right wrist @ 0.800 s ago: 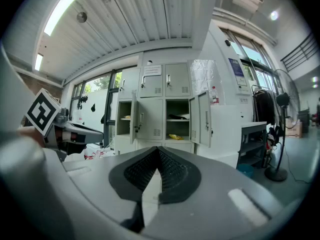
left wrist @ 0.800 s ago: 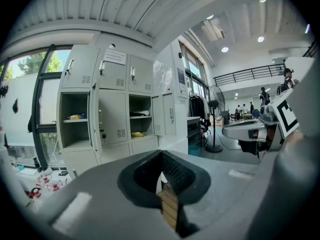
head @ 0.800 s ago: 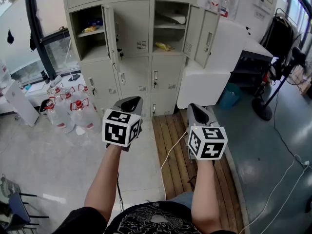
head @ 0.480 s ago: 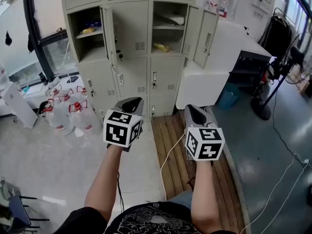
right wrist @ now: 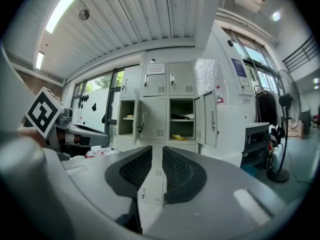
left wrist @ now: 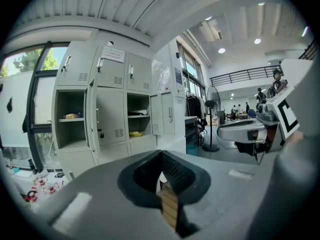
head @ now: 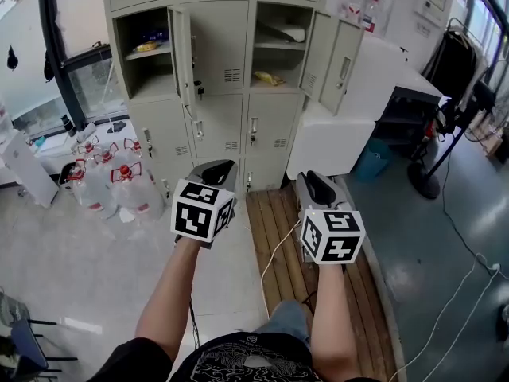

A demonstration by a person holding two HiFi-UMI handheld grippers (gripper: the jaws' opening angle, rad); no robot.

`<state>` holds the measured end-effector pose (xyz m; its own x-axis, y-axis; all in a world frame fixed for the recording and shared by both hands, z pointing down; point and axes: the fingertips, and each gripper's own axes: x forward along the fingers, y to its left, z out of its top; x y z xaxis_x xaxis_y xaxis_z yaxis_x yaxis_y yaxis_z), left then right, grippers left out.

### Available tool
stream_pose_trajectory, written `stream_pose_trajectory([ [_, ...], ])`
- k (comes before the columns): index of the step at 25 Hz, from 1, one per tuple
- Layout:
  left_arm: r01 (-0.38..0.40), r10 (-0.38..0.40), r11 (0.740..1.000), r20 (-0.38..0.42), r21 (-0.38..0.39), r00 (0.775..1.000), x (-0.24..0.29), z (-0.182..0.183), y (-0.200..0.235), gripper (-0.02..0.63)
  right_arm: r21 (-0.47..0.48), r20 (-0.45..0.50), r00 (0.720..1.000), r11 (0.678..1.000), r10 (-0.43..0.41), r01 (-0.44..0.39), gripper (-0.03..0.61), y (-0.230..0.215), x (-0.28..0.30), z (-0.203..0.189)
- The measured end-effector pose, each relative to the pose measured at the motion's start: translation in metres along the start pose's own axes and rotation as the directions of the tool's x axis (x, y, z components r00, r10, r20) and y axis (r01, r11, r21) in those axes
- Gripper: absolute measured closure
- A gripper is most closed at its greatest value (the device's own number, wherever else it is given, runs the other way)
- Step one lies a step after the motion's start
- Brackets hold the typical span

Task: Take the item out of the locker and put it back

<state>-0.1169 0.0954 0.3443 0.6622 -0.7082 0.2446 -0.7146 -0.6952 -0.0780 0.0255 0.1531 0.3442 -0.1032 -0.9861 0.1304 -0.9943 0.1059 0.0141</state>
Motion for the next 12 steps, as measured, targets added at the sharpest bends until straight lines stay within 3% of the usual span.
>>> stream_pose_trajectory([
  [12, -0.021, 0.021, 1.000, 0.004, -0.019, 1.000, -0.002, -0.003, 0.015, 0.614, -0.008, 0.009, 1.000, 1.000, 0.015, -0.015, 0.363, 0.010, 0.014, 0.006],
])
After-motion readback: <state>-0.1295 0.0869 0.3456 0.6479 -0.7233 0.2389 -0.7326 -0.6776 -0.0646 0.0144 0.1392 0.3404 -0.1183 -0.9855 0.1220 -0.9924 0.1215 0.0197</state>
